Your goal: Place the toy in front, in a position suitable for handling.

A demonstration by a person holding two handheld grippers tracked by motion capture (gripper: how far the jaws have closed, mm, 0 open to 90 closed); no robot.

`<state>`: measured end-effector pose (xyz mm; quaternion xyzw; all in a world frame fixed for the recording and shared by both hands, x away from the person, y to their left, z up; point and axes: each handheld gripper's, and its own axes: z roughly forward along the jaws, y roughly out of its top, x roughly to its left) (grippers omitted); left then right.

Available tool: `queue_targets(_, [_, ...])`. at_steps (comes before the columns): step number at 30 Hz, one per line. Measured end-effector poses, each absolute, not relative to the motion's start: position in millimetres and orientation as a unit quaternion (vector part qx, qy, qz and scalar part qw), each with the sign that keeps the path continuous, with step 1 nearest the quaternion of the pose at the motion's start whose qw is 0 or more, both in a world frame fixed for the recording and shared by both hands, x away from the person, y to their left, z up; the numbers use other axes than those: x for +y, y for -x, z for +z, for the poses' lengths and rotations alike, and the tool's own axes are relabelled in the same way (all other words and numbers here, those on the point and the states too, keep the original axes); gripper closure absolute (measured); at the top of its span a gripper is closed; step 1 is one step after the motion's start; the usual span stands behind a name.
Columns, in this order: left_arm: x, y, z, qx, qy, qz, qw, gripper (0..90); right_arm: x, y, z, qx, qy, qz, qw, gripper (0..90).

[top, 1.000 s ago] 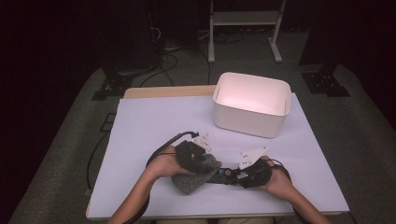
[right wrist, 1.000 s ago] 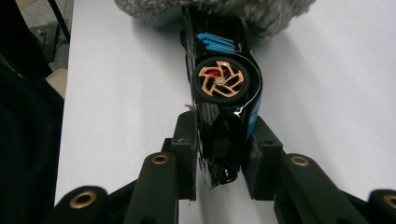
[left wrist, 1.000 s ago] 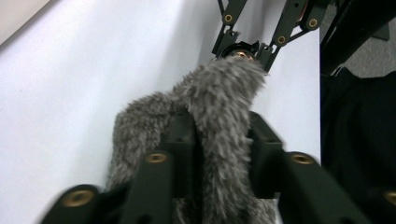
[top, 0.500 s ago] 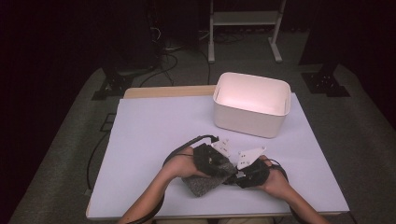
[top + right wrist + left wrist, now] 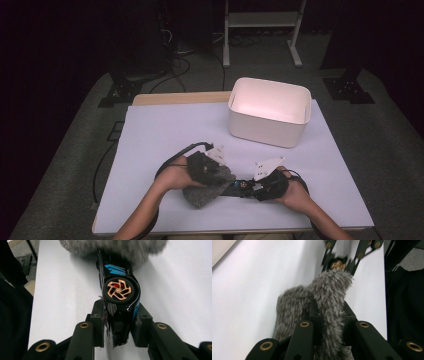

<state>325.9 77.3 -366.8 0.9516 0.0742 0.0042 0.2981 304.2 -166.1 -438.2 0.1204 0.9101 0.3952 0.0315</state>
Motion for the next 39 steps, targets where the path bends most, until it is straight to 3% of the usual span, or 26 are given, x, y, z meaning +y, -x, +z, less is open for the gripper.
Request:
queue_targets(10, [129, -329, -377, 0.139, -0.935, -0.001, 0.326, 77.2, -165, -306, -438, 0.91, -0.122, 0.395, 0.028, 66.4])
queue_targets(16, [130, -332, -385, 0.146, -0.926, -0.019, 0.347, 76.9, -165, -307, -438, 0.912, -0.118, 0.391, 0.027, 65.9])
queue_targets(21, [126, -331, -383, 0.137, -0.929, -0.02, 0.343, 77.1, -158, -310, -437, 0.913, -0.121, 0.389, 0.022, 60.2])
queue_targets(27, [126, -331, -384, 0.135, -0.928, -0.024, 0.347, 77.0, -154, -311, -435, 0.92, -0.109, 0.376, 0.022, 63.4])
queue_targets(39, [118, -326, -359, 0.119, -0.934, -0.01, 0.336, 57.6, -156, -310, -436, 0.918, -0.113, 0.379, 0.023, 63.6])
